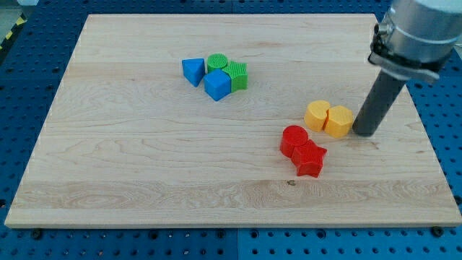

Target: Separate yellow hexagon from heart

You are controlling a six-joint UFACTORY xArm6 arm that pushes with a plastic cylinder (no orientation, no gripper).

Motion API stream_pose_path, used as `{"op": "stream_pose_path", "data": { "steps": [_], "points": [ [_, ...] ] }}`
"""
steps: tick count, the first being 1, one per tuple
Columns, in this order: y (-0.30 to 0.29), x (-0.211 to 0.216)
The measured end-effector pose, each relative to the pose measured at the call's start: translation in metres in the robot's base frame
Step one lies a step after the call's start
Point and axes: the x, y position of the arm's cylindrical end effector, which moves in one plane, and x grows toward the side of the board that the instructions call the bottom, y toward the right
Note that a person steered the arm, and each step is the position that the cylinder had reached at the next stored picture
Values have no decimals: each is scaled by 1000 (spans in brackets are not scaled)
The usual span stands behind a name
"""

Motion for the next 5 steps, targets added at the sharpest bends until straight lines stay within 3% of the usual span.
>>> {"op": "stream_pose_path", "data": {
  "steps": [1,2,4,5],
  "points": [
    [-5,-32],
    [-43,-26],
    [-54,32],
    [-54,42]
  ]
}}
